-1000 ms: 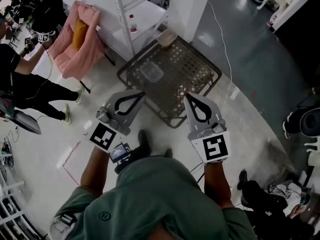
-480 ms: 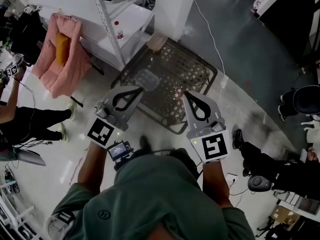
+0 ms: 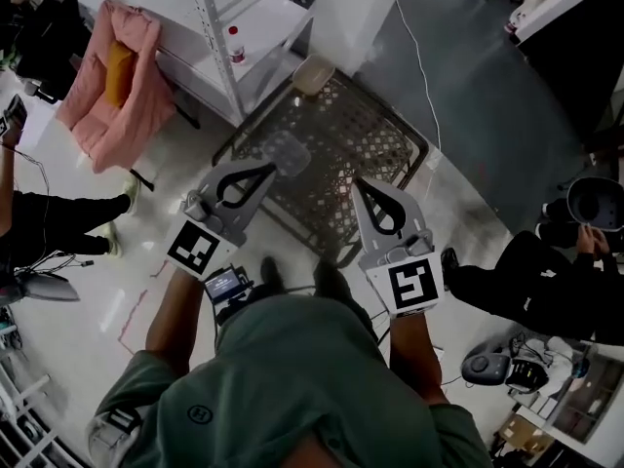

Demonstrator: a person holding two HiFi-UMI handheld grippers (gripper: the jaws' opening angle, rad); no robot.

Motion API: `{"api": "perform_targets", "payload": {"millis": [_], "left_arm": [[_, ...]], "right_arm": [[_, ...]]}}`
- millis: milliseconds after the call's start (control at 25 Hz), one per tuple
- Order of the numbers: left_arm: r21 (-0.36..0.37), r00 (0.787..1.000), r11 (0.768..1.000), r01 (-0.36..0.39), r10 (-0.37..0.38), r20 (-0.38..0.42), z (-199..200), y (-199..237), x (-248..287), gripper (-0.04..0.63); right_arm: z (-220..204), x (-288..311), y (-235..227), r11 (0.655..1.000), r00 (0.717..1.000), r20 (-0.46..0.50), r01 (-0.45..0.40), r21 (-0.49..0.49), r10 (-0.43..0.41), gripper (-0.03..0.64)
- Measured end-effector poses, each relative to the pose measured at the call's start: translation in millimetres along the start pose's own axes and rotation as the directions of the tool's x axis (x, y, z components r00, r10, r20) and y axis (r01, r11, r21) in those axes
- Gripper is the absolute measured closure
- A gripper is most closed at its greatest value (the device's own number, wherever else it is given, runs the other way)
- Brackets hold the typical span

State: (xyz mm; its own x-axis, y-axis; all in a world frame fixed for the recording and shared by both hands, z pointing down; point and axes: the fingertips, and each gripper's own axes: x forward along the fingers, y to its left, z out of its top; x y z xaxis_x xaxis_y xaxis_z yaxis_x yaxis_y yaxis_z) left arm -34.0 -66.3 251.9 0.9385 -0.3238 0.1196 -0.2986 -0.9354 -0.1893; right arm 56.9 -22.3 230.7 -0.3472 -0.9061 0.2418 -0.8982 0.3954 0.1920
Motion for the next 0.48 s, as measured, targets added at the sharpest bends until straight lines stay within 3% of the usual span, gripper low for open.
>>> {"api": "perform_targets", "payload": {"millis": [200, 480], "left_arm": [[-0.028, 0.993, 0.994, -0.107, 0.105, -0.061, -8, 13, 16, 0.594], [-0.037, 0.969, 0.978, -0.206, 0.199, -0.144, -20, 13, 80, 0.594]], "right_arm": [[-3, 18, -27, 0.996, 0.995, 0.039, -0.095, -0.004, 0.095, 0.612], [-35, 33, -86, 0.976, 0.975, 0.037, -0.219, -0.001, 0.219, 0.612]]}}
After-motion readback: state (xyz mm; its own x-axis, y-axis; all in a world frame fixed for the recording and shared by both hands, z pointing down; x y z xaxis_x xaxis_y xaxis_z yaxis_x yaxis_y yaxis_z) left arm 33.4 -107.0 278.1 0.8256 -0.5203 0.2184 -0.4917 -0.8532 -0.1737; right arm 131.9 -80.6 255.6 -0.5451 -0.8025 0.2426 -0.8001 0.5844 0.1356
